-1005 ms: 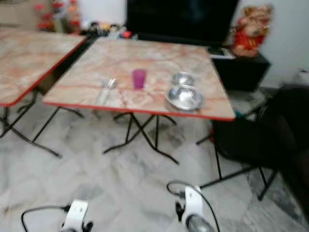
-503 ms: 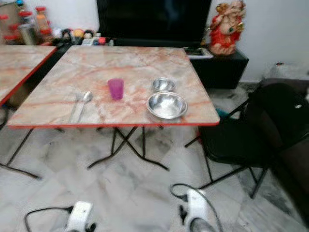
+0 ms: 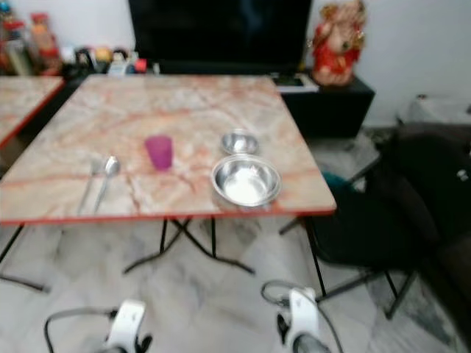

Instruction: Setting the table

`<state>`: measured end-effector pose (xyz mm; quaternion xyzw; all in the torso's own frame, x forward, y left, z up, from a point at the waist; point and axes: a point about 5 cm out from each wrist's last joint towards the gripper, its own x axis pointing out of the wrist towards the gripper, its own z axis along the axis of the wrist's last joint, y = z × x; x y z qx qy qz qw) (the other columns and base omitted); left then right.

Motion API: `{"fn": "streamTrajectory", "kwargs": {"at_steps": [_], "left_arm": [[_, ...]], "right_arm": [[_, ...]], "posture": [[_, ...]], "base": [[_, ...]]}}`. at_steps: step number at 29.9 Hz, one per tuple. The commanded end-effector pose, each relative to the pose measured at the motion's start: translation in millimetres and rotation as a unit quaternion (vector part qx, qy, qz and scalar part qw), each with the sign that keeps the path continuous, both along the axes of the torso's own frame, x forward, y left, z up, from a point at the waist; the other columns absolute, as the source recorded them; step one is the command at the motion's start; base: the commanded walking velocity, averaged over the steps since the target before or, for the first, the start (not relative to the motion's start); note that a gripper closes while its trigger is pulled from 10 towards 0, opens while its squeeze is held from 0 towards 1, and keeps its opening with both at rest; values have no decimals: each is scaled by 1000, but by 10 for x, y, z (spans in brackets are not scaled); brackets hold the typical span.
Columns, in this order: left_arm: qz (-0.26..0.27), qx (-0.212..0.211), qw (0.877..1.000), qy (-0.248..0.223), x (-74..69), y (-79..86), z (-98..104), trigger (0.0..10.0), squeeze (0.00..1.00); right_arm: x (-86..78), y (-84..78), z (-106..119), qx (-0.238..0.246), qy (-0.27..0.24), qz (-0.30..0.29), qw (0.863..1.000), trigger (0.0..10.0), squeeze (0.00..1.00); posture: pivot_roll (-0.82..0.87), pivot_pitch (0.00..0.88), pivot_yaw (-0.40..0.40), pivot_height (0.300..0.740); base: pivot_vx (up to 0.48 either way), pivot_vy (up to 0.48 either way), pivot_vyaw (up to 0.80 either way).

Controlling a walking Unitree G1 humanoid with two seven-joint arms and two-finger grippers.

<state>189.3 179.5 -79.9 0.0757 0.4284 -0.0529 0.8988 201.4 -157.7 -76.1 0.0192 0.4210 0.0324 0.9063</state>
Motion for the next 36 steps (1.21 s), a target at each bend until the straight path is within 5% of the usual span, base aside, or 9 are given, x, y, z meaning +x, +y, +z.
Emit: {"fn": "streamTrajectory", "kwargs": {"at_steps": [1,15,24,29,33,35,36], "left_arm": [[-14,-7,1000,-1,26,-88,4,10000,0],[-14,-6,1000,-4,16,-103,0,10000,0],[58,-4,998,-39,-12,44,22,10000,0],[142,48,980,-132,-11,360,161,10000,0],[151,58,977,-143,-15,397,181,10000,0],[194,115,952,-205,-64,591,319,10000,0],[245,165,921,-255,-172,761,468,10000,0]], "right_arm": [[-33,-127,-10,-14,4,-9,1000,10000,0],[-12,-147,3,-7,2,-22,1000,10000,0],[-58,-179,-20,-10,10,-20,1000,10000,0],[-51,-202,-14,-11,10,-21,1000,10000,0],[-51,-202,-14,-12,10,-19,1000,10000,0],[-41,-188,-11,-11,11,-18,1000,10000,0],[-33,-177,-8,-10,10,-18,1000,10000,0]], "posture": [[-19,0,-32,740],[-22,0,-31,740],[4,0,-56,740],[33,0,-65,740],[33,0,-65,740],[50,0,-62,740],[54,0,-60,740]], "base": [[371,0,463],[304,0,0],[0,0,0],[0,0,0],[0,0,0],[0,0,0],[0,0,0]]}}
